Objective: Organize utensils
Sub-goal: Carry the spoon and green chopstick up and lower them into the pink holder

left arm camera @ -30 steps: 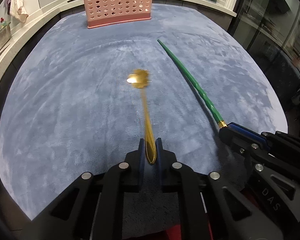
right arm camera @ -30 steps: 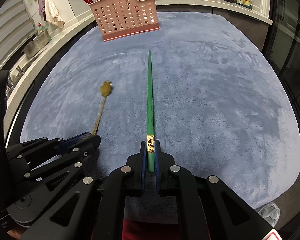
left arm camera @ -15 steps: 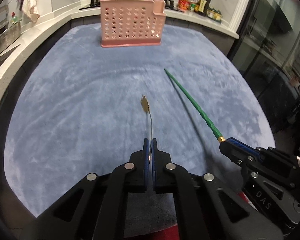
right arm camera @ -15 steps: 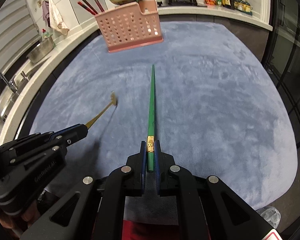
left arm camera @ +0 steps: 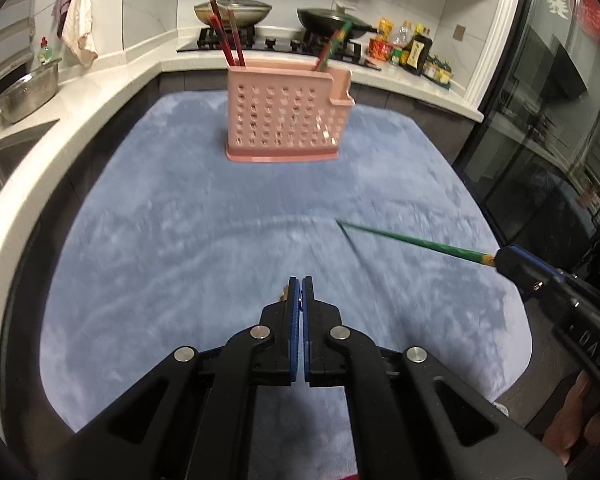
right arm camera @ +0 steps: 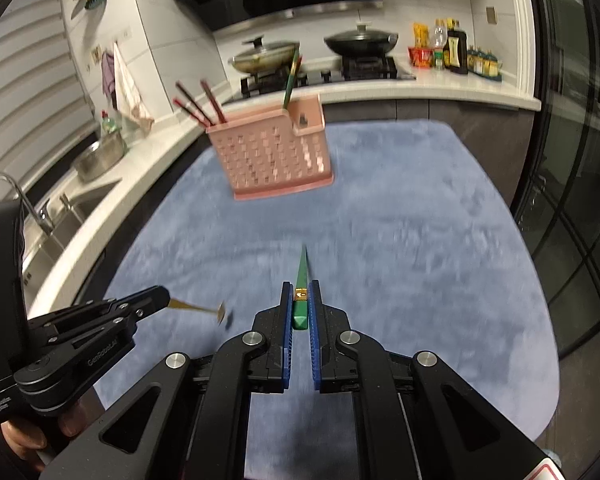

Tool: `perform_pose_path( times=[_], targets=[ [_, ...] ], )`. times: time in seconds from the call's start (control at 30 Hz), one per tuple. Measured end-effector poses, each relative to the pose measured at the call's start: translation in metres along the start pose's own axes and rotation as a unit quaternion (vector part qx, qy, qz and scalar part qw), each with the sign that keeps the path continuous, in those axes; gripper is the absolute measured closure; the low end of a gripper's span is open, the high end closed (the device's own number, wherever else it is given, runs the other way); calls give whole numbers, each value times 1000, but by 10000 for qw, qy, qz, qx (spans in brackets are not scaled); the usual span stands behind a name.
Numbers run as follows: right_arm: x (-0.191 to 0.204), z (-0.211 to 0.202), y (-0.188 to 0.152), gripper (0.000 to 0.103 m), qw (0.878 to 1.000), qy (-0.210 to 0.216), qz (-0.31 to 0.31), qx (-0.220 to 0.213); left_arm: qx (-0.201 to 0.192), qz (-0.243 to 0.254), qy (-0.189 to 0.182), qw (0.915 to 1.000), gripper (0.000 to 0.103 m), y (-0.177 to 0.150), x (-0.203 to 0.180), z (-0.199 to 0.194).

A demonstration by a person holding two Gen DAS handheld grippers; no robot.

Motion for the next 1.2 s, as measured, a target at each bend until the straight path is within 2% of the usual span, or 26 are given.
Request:
perform_pose_path(
  times=[0.23,0.77,1.0,1.2],
  targets=[
    [12,-7,47,96,9992,194,4,-352,-322,76,217,9992,102,43,25,-11],
    [56,7,149,96,9939,657,-62,-888,-861,318,325,9952,102,143,50,-9],
    [78,12,204,96,9883,966,-3,-1178,-1142,373,349,9921,102,194,62,-12],
    [103,11,259,96,9802,1109,-79,-1636,-1422,387,339,9885,102,242,71,-16]
  ],
)
Point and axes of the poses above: each gripper's, at about its wrist camera, not at the fingertips, and z roughly the way its jaws point, x to its left, y to its top, the point moved 10 cm from there along z, roughly the way its jaws point, and after that the axes turned 13 degrees about z, right-handed, at the moved point
